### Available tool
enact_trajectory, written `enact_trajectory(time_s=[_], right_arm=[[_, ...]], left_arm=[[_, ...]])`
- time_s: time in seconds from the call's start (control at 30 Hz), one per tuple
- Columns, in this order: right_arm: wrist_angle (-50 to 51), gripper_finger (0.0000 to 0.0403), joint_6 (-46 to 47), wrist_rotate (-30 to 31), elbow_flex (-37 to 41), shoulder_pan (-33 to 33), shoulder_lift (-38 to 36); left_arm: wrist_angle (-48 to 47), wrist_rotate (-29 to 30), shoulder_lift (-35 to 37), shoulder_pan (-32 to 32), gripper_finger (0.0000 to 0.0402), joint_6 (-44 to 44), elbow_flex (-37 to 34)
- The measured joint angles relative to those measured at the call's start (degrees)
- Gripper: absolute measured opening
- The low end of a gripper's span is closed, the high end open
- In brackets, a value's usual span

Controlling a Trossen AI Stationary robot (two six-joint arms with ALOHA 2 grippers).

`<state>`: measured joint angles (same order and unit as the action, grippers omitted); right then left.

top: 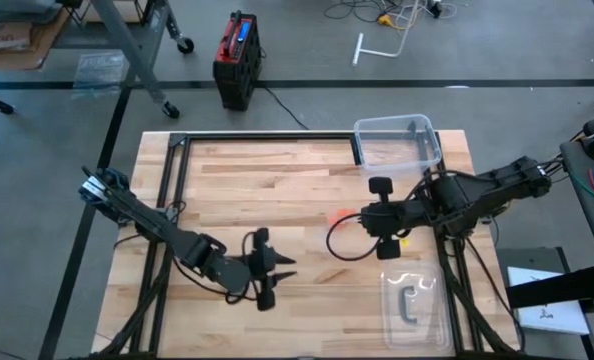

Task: Roll bandage
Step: Put the transparent zip bag into the transparent bin

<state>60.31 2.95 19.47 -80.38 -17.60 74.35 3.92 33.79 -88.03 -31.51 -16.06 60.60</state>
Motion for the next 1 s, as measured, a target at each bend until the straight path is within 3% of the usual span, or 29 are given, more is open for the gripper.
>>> enact_trajectory(time_s=[0.13,0.4,0.47,0.63,0.87,1.0], right_arm=[[-0.2,0.0,0.0,6.2,0.0,0.0,-0.3],[6.4,0.0,-7.0,28.6,-3.9,4.9,-3.6],[9.2,0.0,-8.6,31.6,-4.6,7.9,-4.7],[12.3,0.0,-12.4,28.0,-3.5,17.3,-7.9],[12.3,0.0,-14.5,15.5,-1.1,33.0,-8.6],[10.5,0.0,-15.6,14.6,2.5,39.2,-8.2]], left_arm=[[7.8,-0.2,-1.9,0.2,0.012,6.2,0.0],[8.1,-0.3,-2.0,0.3,0.0127,5.9,0.0],[8.1,-0.3,-2.0,0.3,0.0124,5.4,0.0],[8.1,-0.3,-2.0,0.3,0.0115,3.8,0.0],[8.1,-0.4,-2.0,0.3,0.0121,3.5,0.0],[8.0,-0.4,-2.0,0.3,0.0123,3.3,0.0]])
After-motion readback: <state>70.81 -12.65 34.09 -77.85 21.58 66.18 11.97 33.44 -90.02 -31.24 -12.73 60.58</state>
